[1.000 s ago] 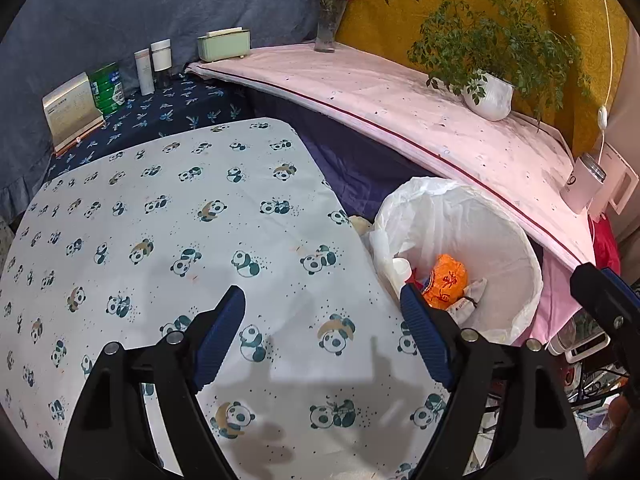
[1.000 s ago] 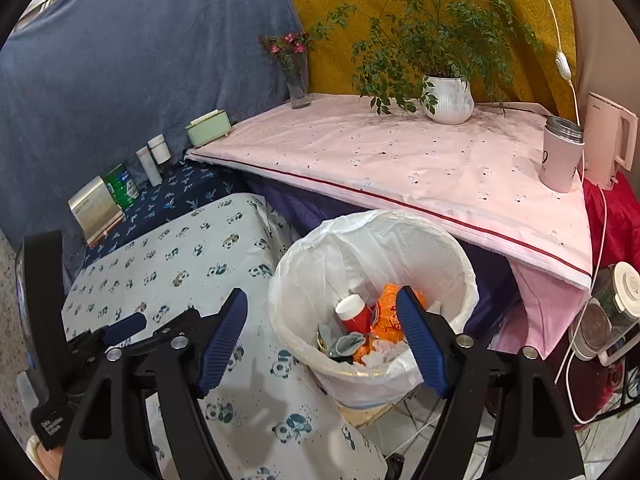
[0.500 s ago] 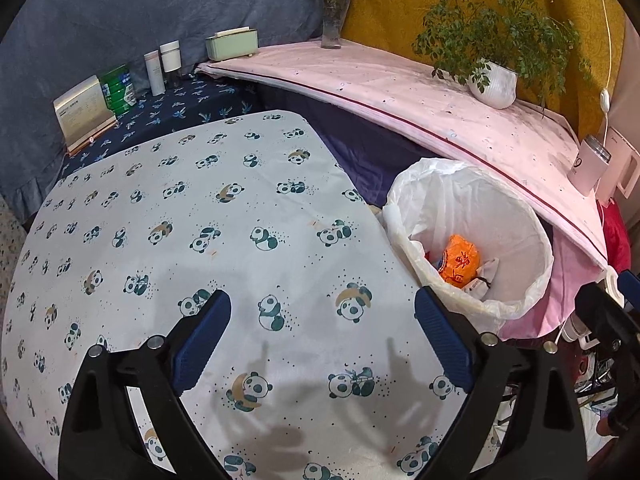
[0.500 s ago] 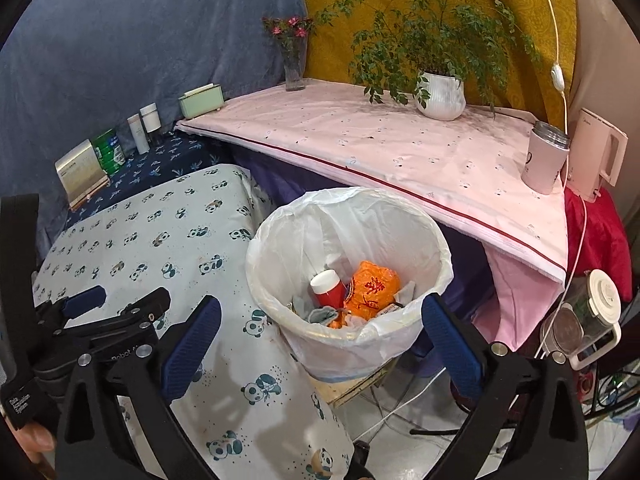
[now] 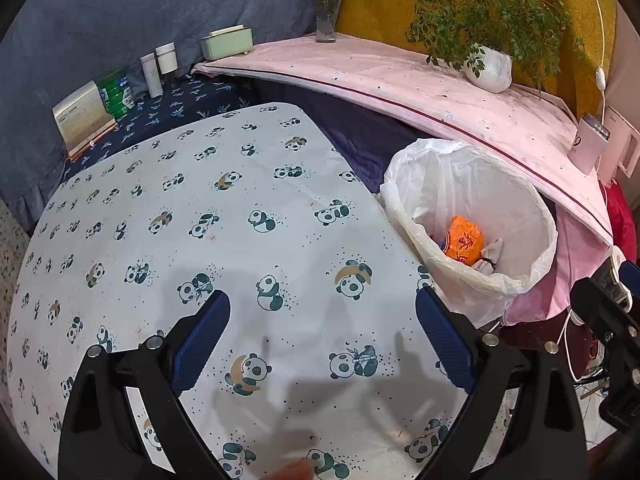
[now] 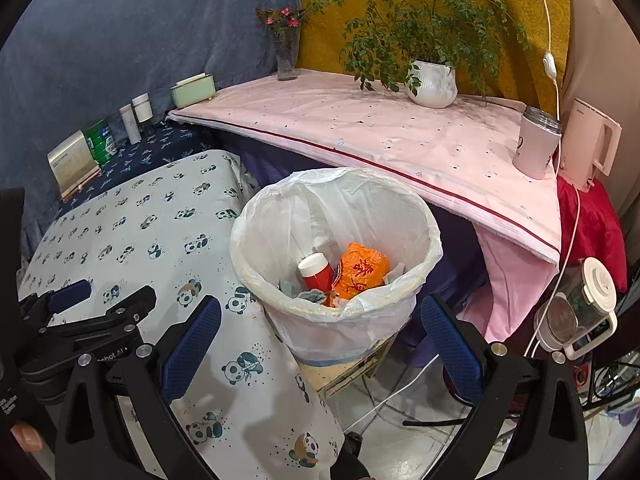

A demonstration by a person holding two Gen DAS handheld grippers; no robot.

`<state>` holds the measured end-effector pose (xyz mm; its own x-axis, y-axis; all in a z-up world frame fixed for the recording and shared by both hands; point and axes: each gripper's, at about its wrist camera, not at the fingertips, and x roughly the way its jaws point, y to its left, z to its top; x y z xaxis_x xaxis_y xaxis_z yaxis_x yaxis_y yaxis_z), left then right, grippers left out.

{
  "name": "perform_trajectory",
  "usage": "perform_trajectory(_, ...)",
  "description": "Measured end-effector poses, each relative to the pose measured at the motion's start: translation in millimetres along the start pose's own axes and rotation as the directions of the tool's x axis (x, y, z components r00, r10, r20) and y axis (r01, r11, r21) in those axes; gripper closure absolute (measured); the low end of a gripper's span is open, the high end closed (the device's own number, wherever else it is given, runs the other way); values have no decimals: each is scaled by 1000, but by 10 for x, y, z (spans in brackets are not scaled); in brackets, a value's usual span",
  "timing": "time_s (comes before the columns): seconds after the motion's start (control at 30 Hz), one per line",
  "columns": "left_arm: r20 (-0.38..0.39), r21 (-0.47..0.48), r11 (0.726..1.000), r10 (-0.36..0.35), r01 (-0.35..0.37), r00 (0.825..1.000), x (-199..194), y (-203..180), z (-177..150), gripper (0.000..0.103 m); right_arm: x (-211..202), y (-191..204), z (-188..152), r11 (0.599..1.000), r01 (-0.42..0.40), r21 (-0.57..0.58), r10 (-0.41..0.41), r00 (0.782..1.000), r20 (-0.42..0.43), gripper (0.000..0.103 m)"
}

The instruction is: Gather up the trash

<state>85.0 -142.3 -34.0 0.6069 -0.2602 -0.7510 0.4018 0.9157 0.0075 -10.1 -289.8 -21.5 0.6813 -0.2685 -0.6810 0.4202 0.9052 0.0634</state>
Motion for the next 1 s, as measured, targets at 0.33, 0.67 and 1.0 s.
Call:
perform_trajectory(0.33, 7, 0, 1000, 25, -25, 1000, -15, -20, -4, 13, 27, 37, -34, 999, 19, -35, -20, 1000, -8, 6)
perform_trajectory(0.67, 3, 9, 998, 68, -68, 998, -17, -76, -31, 13, 28, 22, -47, 999, 25, -41, -26, 1000, -10, 6)
perform_trajectory(1.0, 2, 25, 996, 88, -88, 996, -25, -132, -48, 13, 40, -27, -80, 999, 30, -41, -31, 999, -13, 6)
